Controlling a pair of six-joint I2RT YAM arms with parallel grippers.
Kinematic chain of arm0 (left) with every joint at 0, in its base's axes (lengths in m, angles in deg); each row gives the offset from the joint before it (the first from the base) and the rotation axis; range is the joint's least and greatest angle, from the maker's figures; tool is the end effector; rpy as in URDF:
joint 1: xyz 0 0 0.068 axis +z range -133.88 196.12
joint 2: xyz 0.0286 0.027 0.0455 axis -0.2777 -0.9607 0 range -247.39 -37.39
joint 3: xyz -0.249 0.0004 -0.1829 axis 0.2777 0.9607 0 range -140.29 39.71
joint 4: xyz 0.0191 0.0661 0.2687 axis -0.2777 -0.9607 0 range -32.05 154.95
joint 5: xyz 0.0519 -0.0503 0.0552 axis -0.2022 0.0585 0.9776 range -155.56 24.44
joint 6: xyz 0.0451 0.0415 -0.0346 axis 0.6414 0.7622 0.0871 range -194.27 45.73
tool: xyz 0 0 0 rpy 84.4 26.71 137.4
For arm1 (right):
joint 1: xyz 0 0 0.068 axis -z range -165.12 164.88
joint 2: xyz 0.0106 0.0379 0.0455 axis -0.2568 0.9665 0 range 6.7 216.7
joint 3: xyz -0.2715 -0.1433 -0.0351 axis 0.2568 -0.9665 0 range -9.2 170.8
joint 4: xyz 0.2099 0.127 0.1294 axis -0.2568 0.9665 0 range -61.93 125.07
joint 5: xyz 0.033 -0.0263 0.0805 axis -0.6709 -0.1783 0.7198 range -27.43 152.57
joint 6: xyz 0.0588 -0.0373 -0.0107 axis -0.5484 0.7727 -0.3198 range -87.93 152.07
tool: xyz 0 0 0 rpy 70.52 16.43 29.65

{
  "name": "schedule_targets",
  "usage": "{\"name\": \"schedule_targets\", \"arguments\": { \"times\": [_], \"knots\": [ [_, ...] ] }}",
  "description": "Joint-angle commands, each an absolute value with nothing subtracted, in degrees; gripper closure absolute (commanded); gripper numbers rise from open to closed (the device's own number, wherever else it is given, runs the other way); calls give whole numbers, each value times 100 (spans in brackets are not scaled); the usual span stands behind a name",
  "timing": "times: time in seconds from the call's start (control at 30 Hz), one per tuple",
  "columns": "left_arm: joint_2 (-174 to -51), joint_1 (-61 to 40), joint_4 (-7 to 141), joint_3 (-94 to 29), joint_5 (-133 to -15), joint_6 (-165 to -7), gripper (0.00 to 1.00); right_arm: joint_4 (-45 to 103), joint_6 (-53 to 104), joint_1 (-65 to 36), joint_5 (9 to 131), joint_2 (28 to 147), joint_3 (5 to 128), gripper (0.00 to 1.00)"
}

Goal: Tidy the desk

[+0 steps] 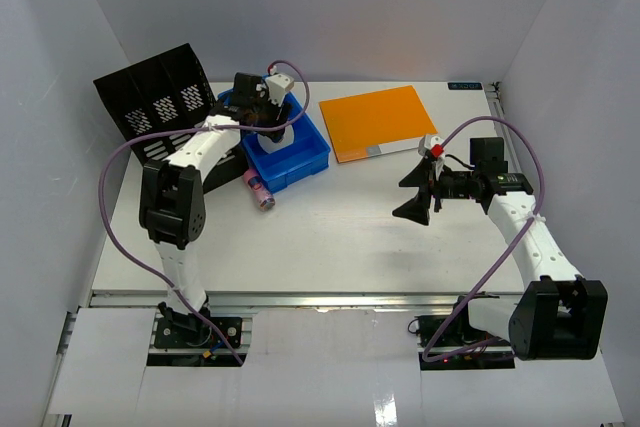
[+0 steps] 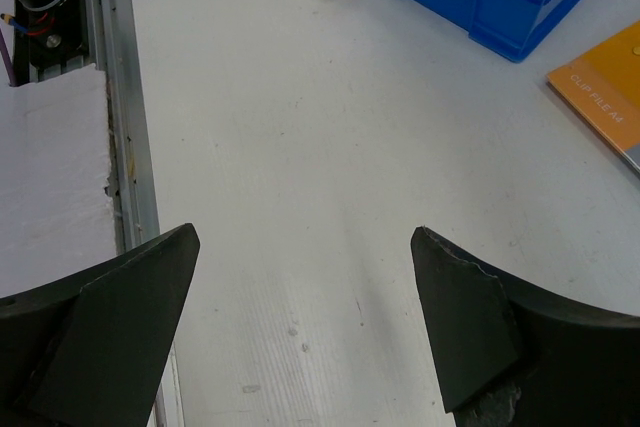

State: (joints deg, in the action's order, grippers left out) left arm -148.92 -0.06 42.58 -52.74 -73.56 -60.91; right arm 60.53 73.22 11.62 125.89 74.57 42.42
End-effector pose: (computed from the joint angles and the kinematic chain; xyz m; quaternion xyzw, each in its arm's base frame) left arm 0.4740 -0.1459 0.2781 0.2596 0.8720 -0.0737 0.4085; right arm 0.2373 0.0652 0.3018 -0.4723 0.6675 0.3672 0.4433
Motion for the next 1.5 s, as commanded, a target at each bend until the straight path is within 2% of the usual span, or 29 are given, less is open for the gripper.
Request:
{"name": "schedule_targets", "arguments": {
  "times": [0.0, 0.1, 0.2, 0.4, 0.57, 0.7, 1.07, 1.47],
  "knots": [
    [-13670, 44, 4702, -4930, -6914, -7148, 12, 5924, 7425, 1212, 12676, 7473, 4225, 7],
    [-12786, 63, 4813, -4220, -6444, -8419, 2, 5918, 7424, 1219, 12671, 7485, 4222, 7],
    [-11809, 91, 4960, -3150, -6612, -9450, 2, 5918, 7414, 1230, 12659, 7504, 4222, 7],
    [-10033, 165, 5378, -560, -6919, -11804, 14, 5889, 7370, 1265, 12638, 7558, 4201, 8],
    [-9310, 179, 5582, 381, -7078, -12984, 22, 5883, 7359, 1295, 12633, 7583, 4183, 8],
    [-9410, 188, 5458, 639, -6889, -13157, 26, 5874, 7364, 1338, 12629, 7587, 4178, 8],
    [-10890, 311, 5185, -25, -6276, -12693, 26, 5892, 7338, 1374, 12655, 7569, 4204, 8],
    [-11761, 364, 5466, -335, -6396, -12525, 29, 5883, 7329, 1391, 12647, 7578, 4196, 8]
  ]
}}
